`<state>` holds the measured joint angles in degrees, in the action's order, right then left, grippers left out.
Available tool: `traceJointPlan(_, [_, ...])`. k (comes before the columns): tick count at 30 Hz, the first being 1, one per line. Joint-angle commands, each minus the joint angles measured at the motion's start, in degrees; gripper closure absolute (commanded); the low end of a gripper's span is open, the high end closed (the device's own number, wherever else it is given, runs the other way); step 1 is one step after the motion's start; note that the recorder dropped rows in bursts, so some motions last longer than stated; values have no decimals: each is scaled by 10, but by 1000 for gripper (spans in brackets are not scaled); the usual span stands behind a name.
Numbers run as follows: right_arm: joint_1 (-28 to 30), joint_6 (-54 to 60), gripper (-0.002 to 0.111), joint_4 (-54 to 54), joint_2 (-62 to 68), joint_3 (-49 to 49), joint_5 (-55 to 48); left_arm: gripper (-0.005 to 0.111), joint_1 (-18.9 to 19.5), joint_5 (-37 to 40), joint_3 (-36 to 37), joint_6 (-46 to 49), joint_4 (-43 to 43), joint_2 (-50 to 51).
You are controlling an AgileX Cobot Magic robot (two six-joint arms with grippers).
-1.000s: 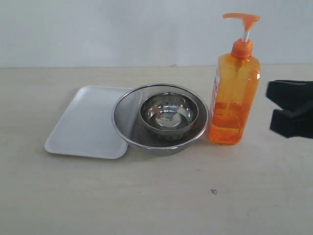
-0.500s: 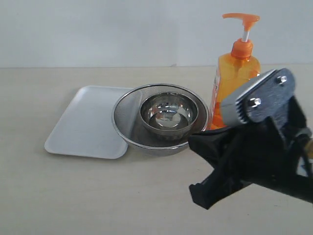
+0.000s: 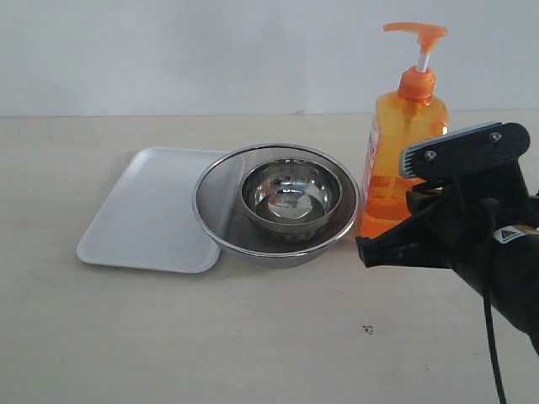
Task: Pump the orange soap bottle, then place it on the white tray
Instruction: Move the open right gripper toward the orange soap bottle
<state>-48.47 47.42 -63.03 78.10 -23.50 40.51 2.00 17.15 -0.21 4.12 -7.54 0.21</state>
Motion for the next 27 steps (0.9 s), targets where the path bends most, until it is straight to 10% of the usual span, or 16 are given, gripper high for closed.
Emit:
traceJointPlan(1, [0,9,108,2,-2,-7,-6,102,1,0,2,2,0,-2])
traceJointPlan(14, [0,-111,9,21,-2,-7,41,102,1,0,2,2,0,-2])
traceJointPlan(27, [0,-177,6,102,-2,-7,64,102,1,0,2,2,0,-2])
